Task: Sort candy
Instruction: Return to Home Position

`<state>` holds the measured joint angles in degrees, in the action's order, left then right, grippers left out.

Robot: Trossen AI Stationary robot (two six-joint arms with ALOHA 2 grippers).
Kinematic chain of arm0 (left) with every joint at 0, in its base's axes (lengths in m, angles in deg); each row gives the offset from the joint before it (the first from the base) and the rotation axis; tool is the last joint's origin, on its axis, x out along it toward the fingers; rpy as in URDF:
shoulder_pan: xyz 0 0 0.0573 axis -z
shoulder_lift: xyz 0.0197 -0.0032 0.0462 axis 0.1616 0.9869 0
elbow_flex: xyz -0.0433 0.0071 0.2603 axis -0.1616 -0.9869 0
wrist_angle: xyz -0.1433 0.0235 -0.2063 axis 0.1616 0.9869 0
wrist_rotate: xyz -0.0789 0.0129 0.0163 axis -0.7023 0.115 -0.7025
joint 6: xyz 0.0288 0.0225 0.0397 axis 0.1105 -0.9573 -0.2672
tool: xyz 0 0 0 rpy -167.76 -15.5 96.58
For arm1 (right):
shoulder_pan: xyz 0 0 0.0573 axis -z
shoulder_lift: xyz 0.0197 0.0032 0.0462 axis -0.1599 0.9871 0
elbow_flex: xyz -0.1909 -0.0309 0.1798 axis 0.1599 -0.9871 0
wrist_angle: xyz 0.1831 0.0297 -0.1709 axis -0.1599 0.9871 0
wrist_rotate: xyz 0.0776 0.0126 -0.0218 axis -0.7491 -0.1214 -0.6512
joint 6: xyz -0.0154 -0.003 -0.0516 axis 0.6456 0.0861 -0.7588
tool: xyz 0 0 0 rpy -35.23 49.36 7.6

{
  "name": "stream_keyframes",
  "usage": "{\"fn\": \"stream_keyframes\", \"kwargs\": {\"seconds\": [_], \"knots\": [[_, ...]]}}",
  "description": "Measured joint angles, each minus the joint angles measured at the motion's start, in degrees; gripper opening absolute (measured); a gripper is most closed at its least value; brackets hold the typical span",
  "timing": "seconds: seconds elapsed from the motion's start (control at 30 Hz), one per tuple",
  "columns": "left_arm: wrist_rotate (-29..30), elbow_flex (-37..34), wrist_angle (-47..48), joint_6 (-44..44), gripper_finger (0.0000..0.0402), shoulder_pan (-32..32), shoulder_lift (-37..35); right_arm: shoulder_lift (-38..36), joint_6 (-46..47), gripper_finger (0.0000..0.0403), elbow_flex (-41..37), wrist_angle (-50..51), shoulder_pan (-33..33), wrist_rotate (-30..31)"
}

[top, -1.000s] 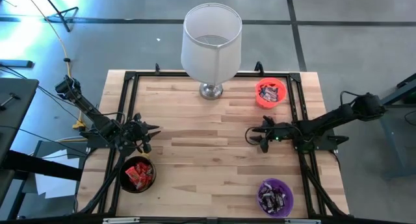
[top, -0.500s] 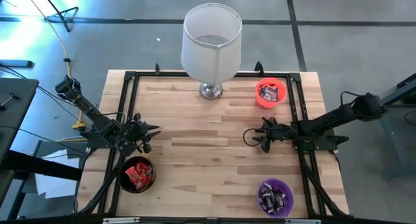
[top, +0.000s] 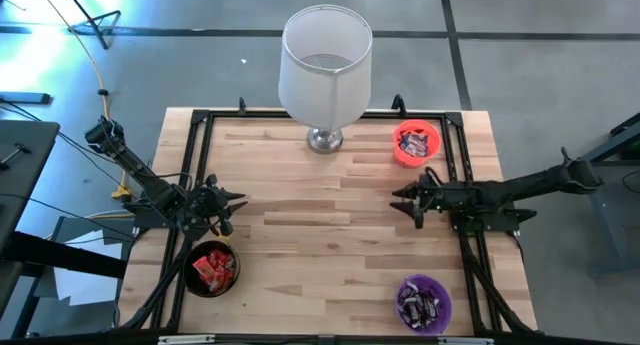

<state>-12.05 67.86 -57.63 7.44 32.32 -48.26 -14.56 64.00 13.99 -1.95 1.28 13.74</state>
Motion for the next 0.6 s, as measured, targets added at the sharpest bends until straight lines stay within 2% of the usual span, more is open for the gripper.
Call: {"fn": "stream_keyframes", "kwargs": {"seconds": [0.17, 0.3, 0.6], "knots": [[0.0, 0.0, 0.0, 0.0, 0.0085, 0.0, 0.0, -7.5, 0.0, 0.0211, 0.0, 1.2, 0.8, 0.0], [0.0, 0.0, 0.0, -0.1, 0.0085, 0.0, 0.0, -12.9, 0.0, 0.0211, 0.0, 6.0, 2.1, 0.0], [0.1, 0.0, 0.0, -0.1, 0.0085, 0.0, 0.0, -21.9, -0.3, 0.0211, 0.0, 6.0, 6.9, -0.3]]}}
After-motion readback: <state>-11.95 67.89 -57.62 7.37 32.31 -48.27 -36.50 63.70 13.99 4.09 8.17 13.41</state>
